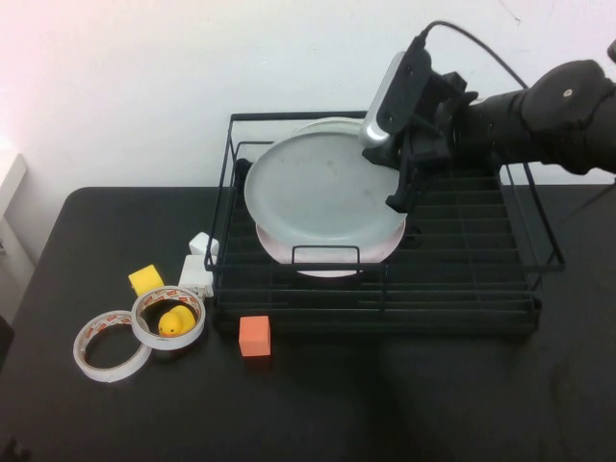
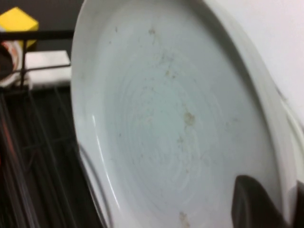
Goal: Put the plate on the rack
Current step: Place the plate on the rack
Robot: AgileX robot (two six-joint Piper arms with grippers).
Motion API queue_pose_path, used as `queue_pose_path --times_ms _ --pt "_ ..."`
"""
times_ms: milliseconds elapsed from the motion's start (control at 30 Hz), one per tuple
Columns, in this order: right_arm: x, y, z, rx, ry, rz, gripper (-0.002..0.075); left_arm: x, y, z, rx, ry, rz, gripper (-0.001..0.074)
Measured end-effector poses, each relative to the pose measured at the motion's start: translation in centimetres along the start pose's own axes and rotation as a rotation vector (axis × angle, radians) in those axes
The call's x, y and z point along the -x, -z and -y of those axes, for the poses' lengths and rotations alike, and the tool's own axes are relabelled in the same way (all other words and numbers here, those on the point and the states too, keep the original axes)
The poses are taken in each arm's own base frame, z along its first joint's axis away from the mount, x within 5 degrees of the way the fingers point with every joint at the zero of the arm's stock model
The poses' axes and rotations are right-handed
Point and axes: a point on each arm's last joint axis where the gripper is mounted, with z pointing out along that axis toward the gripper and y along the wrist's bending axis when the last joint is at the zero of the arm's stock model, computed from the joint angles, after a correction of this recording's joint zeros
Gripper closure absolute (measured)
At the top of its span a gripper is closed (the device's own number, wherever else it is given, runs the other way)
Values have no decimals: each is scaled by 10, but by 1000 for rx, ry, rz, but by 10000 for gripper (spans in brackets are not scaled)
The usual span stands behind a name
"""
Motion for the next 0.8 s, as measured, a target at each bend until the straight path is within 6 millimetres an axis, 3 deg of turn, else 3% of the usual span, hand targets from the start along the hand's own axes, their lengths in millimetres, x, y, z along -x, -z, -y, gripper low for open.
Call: queue_pose_path --times_ms 233,500,667,800 --pt "-8 -10 -4 28 41 -11 618 0 0 0 2 -19 0 736" --pt "-7 -13 -3 4 -51 18 288 0 0 0 2 -20 0 736" --pt "-3 -9 4 -50 -61 29 245 0 0 0 2 -13 0 736" --pt "16 14 11 -87 -56 75 244 0 0 0 3 90 1 736"
